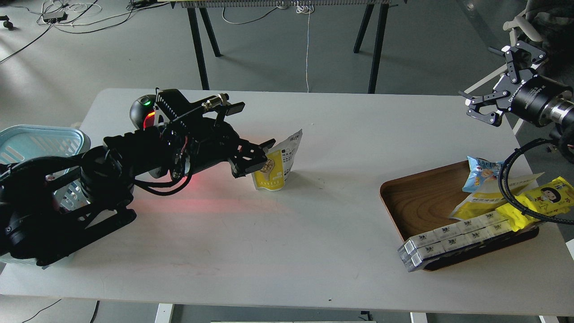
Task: Scan snack and place in basket
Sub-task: 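Reach the left gripper toward the standing yellow packet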
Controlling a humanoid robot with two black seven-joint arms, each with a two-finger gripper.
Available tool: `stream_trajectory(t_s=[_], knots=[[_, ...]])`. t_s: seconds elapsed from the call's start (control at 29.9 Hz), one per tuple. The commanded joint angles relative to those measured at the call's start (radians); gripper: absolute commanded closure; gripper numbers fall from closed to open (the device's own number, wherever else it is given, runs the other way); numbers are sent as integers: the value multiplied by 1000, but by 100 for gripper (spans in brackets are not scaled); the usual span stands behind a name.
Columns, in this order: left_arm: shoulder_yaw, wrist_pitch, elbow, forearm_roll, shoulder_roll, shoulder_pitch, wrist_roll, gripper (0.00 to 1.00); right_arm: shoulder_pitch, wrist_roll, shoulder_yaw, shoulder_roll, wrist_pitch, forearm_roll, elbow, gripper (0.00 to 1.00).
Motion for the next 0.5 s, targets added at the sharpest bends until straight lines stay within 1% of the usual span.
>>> stream_trajectory(t_s=[0.0,0.23,0.3,0.47], knots=[[0,-108,-20,0,-45,-49,1,3,-2,0,0,9,0,0,1,0],[-16,-108,-21,0,-177,-140,4,2,-2,1,0,23,0,0,1,0],[-22,-108,-18,0,-210,-146,4,1,-2,1,0,21,0,0,1,0],[-14,-108,8,0,-222,-147,4,1,-6,1,0,23,0,0,1,0]])
